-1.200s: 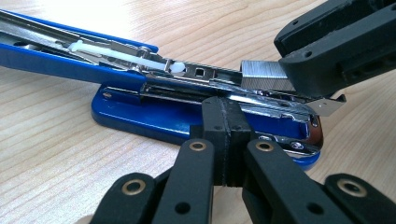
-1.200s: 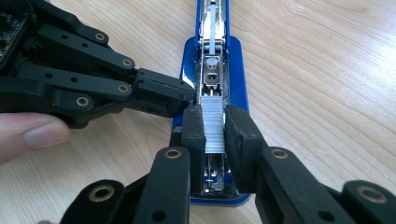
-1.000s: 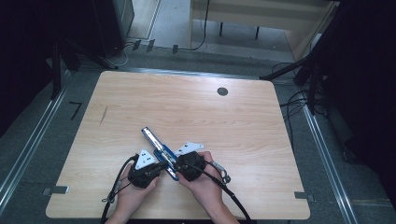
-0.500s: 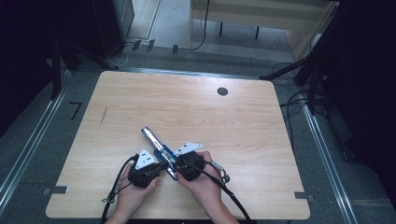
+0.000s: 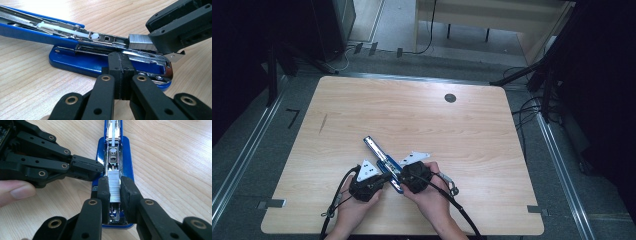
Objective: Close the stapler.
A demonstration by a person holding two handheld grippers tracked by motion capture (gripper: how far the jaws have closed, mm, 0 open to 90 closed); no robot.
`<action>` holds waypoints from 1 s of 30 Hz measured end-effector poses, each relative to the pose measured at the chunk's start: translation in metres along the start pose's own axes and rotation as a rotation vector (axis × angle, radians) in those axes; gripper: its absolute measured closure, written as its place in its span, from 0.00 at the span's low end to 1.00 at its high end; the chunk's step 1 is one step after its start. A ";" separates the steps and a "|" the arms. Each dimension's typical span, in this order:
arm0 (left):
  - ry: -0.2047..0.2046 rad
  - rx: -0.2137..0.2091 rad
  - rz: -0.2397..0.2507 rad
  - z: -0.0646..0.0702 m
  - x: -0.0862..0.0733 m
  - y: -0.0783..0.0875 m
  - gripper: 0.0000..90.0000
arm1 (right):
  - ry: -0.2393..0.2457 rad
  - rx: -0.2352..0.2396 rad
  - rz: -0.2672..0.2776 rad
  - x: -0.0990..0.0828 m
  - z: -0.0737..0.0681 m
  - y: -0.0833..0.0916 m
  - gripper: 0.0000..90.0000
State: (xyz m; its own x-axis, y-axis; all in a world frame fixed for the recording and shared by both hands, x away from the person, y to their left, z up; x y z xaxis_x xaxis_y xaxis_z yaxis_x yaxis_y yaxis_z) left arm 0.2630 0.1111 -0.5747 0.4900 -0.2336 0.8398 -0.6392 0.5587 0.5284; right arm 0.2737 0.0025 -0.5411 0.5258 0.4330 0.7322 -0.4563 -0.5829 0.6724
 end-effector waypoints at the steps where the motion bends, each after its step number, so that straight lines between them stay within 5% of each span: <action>1: 0.000 0.000 0.000 0.000 0.000 0.000 1.00 | -0.001 -0.001 -0.002 0.000 0.000 0.000 0.89; 22: 0.001 0.000 0.001 0.000 0.000 0.000 1.00 | 0.024 -0.023 -0.007 0.000 0.000 -0.005 0.89; 30: -0.001 -0.001 0.000 0.000 0.000 0.000 1.00 | 0.000 0.008 0.006 0.002 -0.004 -0.002 0.89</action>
State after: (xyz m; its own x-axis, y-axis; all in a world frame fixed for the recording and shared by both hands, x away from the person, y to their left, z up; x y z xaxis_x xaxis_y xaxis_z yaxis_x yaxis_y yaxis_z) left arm 0.2630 0.1110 -0.5747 0.4892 -0.2342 0.8401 -0.6389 0.5594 0.5280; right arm 0.2724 0.0073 -0.5403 0.5232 0.4292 0.7362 -0.4540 -0.5908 0.6670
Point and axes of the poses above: each handheld gripper's, and its own axes: y roughly backward along the jaws, x roughly out of its top, z roughly to its right, the point moved 7 cm from there along -y, roughly forward along the jaws, and after that the axes turned 6 degrees about z, right-handed, at the moved point
